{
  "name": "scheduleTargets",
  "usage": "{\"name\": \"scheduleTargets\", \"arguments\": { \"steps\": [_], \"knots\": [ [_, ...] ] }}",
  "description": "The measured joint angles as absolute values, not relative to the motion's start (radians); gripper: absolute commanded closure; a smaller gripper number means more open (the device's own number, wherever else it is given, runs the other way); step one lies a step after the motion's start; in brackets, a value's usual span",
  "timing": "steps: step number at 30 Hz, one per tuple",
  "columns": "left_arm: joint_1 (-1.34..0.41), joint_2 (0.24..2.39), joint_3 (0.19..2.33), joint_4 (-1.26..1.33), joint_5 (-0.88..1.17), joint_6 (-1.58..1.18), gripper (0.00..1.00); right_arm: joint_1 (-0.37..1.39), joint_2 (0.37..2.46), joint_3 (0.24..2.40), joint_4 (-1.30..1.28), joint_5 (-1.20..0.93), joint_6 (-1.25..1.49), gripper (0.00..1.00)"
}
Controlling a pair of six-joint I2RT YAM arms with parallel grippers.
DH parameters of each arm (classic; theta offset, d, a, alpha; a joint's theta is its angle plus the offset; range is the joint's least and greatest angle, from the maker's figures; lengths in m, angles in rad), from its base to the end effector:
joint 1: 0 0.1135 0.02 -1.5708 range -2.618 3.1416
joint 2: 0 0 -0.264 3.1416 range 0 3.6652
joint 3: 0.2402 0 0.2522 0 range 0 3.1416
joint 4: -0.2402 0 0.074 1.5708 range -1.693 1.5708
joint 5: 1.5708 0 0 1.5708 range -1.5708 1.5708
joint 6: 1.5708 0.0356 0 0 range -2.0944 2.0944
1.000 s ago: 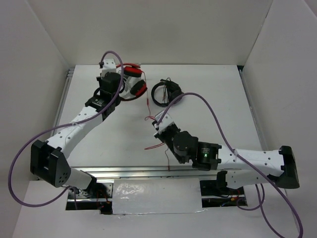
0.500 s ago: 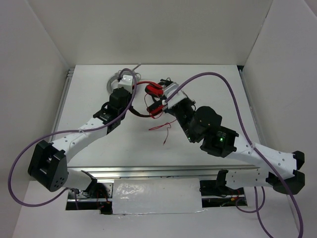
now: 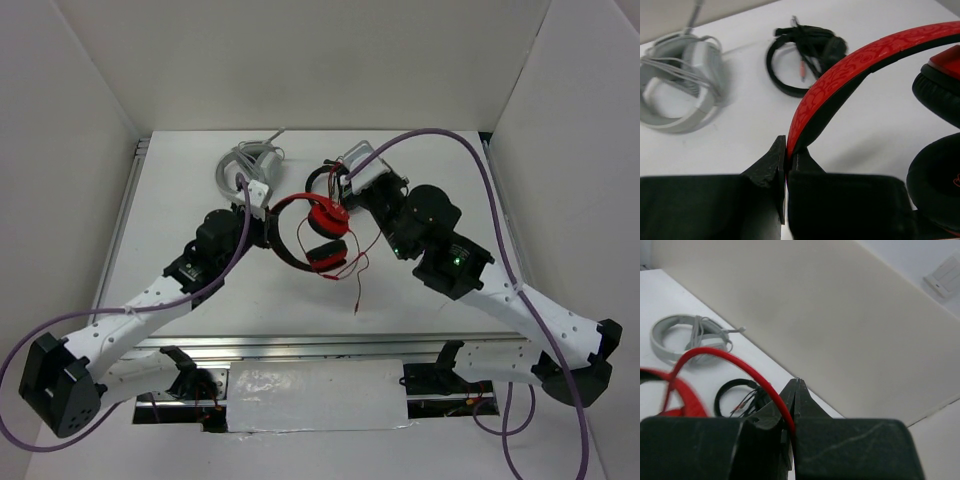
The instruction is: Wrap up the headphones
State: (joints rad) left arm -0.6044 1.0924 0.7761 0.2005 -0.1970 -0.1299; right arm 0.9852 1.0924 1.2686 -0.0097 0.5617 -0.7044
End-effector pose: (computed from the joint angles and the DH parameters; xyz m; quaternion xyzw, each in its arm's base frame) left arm 0.2163 -0.1409 0.3161 0.1111 0.7378 -0.1690 0.6440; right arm 0.1439 0.1827 0.4671 -0.3236 0.5702 -0.0746 0.7514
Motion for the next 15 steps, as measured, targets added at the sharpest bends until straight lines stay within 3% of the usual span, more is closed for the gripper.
{"name": "scheduleTargets", "arguments": {
  "steps": [8,15],
  "knots": [
    [-0.77,0.987,0.662,0.184,-0.021,-0.104,1.0,0.775,1.203,1.397,-0.004,0.399,-0.692,1.0],
    [-0.978,0.916,0.652,0.138,-0.059,-0.054,1.0,0.63,1.371,1.474,-0.006,0.296,-0.605,1.0]
  ]
}}
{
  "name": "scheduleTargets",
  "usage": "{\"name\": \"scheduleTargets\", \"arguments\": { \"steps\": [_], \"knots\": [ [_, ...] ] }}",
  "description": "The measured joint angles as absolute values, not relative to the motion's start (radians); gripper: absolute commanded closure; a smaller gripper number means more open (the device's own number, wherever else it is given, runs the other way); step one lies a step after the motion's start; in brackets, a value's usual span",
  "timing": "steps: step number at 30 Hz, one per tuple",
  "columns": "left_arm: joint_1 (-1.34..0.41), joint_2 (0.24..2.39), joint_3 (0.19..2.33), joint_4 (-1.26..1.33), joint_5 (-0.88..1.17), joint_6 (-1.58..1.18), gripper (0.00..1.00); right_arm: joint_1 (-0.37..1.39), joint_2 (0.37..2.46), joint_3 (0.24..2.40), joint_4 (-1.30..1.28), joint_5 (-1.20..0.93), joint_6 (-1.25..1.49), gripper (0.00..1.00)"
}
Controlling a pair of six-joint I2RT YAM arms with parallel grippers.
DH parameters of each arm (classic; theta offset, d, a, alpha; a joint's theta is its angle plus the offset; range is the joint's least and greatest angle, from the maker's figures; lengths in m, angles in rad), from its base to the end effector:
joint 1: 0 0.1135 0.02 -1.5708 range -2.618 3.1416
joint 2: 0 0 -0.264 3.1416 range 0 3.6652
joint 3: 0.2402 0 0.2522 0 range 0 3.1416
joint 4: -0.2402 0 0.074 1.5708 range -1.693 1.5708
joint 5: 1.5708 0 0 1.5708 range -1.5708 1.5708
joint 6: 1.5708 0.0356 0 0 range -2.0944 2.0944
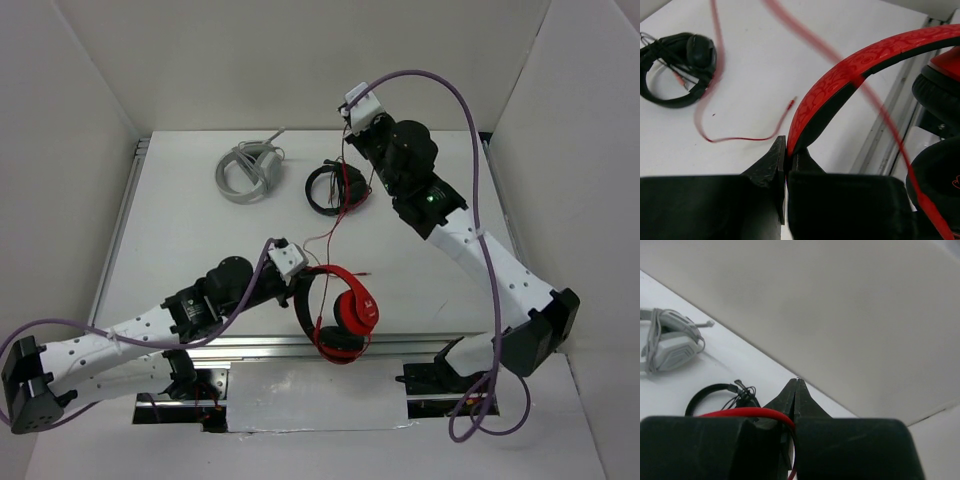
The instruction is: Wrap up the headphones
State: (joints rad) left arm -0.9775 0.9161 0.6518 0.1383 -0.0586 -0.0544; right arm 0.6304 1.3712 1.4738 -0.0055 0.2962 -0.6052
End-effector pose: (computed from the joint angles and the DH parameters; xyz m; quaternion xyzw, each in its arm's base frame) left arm 0.1248 -0.1813 0.3031 0.3166 0.6801 -0.3069 0.5857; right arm 0.2587 0.1759 0.4675 -0.2959 0.6051 -0.0899 0.7337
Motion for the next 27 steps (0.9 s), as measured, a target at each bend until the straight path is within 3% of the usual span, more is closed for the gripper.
{"name": "scheduleTargets", "arguments": {
  "steps": [14,27],
  "knots": [
    [-1.043,0.675,0.643,0.081,-0.124,-0.057,1.0,0.298,1.412,1.317,0.023,0.156,-0.271,1.0],
    [-1.043,0.604,0.642,0.044,-0.228,-0.073,1.0,0.13,1.413,1.104,0.064,0.115,-0.011,1.0]
  ]
}}
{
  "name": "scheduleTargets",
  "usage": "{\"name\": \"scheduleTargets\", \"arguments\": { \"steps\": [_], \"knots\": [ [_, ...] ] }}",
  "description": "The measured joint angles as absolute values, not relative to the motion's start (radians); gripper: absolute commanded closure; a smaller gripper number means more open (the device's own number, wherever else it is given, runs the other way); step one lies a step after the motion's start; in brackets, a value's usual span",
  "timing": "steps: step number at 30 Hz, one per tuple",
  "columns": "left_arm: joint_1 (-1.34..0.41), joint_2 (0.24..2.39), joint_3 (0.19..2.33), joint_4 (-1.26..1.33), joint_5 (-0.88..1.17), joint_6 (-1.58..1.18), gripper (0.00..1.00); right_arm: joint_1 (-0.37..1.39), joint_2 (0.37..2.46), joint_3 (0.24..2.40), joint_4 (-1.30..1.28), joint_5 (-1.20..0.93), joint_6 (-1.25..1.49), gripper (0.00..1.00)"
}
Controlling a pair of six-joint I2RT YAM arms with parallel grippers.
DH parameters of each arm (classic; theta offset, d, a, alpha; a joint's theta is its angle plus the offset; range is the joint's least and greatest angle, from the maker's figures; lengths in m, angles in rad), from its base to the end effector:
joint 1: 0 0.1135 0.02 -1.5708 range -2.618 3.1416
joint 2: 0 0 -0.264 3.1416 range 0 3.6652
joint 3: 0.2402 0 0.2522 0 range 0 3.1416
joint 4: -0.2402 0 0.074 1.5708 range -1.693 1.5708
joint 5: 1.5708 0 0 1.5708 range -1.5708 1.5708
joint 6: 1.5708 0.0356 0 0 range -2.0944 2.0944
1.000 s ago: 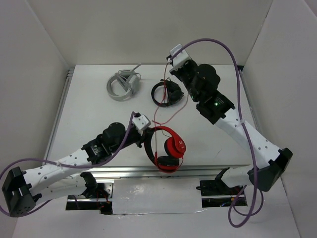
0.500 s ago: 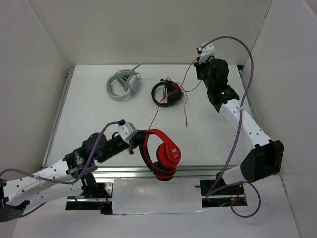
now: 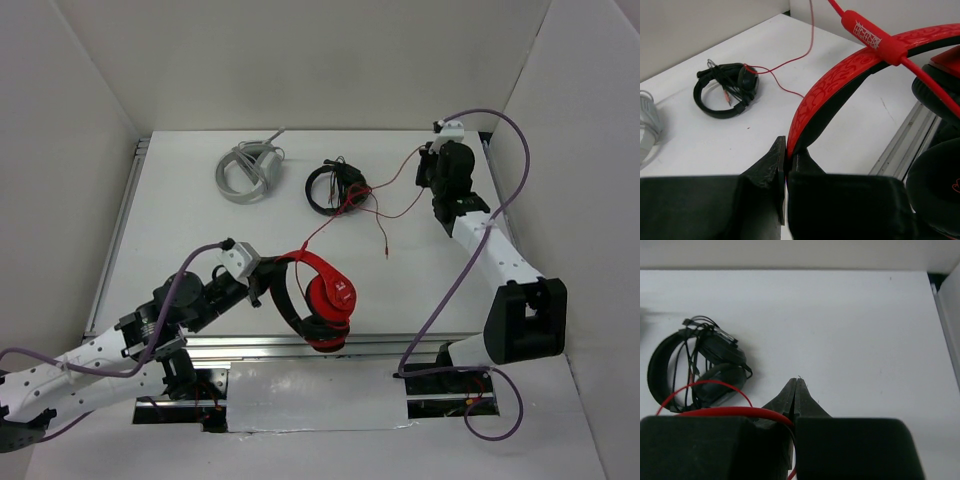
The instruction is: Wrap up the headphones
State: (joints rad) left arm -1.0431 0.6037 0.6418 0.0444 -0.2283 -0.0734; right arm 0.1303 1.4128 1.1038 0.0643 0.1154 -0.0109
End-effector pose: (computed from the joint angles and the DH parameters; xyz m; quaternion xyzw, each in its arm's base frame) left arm 0.0842 -0.1285 0.3416 0.2395 0.6344 -0.3217 0.6608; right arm 0.3339 0.0396 0.3304 -0.0201 0.7874 -0.0087 0.6161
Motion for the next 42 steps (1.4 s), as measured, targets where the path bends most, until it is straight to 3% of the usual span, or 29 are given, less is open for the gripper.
{"name": "scheduleTargets", "arguments": {
  "steps": [14,25,33,42],
  "knots": [
    [-1.044,0.596,0.759,0.008,-0.421,-0.173,1.0,0.174,1.403,0.871,0.105,0.093,0.164,1.0],
    [-1.038,0.893,1.115,-0.017,-0.963,-0.413,1.0,0.6,1.164,0.577,0.189,0.114,0.295,1.0],
    [-0.834,1.06,1.254,-0.126,-1.177,-0.503,1.0,0.946,0.968,0.537,0.151,0.387,0.346,1.0],
    [-0.522,1.14,1.248,-0.283,-1.019,-0.624,1.0,1.22,0.912,0.596,-0.038,0.786,0.384,1.0]
  ]
}}
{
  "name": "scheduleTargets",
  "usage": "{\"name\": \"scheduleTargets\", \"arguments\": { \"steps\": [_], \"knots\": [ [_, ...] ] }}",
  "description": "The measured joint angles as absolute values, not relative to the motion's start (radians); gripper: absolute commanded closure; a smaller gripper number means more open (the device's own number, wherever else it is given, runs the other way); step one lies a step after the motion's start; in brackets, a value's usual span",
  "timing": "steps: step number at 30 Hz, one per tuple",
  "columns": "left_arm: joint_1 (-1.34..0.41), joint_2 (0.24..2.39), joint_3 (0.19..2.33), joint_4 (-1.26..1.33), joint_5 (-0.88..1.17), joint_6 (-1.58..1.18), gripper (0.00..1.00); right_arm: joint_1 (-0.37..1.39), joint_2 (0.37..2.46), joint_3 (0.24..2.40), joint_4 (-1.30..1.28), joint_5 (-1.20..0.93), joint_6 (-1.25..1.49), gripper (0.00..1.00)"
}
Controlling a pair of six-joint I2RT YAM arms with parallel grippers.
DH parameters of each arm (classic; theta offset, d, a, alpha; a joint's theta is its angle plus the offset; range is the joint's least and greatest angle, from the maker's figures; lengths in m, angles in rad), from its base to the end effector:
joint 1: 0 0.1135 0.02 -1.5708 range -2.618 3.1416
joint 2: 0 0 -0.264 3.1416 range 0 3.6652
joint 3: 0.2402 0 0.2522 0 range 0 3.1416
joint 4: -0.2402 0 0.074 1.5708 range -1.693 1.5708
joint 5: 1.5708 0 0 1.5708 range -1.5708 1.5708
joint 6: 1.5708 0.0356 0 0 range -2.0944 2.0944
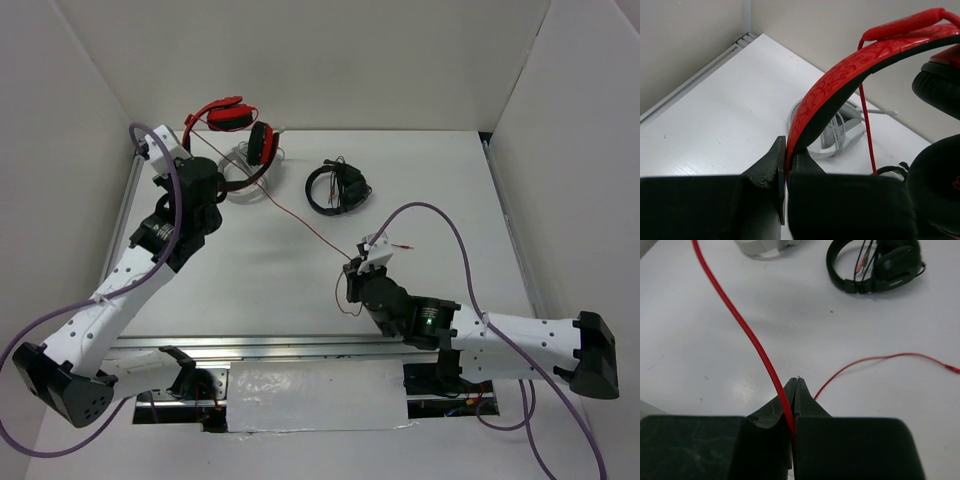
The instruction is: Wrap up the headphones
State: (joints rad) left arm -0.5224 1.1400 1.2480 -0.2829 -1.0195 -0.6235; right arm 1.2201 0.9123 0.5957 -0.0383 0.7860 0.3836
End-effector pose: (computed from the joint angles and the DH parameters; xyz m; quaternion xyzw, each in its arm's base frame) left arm 0.2214 -0.0925 0.4233 -0.3470 0.6521 0.0101 0.6740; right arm 0.0934 0.1819 0.2686 -0.1081 0.7817 0.1606 0.5928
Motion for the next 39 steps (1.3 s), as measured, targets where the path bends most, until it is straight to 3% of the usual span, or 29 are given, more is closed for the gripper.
{"name": "scheduleTargets", "arguments": {
  "steps": [5,10,24,32,39],
  "knots": [
    [-0.445,1.169,1.202,-0.276,-0.894,-0.629,1.0,1.255,0.974,0.665,-0.037,0.919,0.303,1.0],
    [-0.427,1.189,1.121,-0.253,-0.753,-0.585,1.0,1.197,0.992,0.7,0.059,0.915,0.124,1.0],
    [-0.658,1.355,1.042,-0.229,-0.521,-0.364,1.0,0.981,1.094,0.917,0.173,0.448,-0.307,1.0],
    [-0.812,1.283,0.923,-0.188,-0.386,-0.257,1.0,0.778,1.203,1.001,0.147,0.17,-0.39,1.0],
    [-0.871,1.144,0.878,-0.179,-0.356,-0.208,1.0,0.672,1.261,0.981,0.149,0.05,-0.397,0.96]
  ]
}}
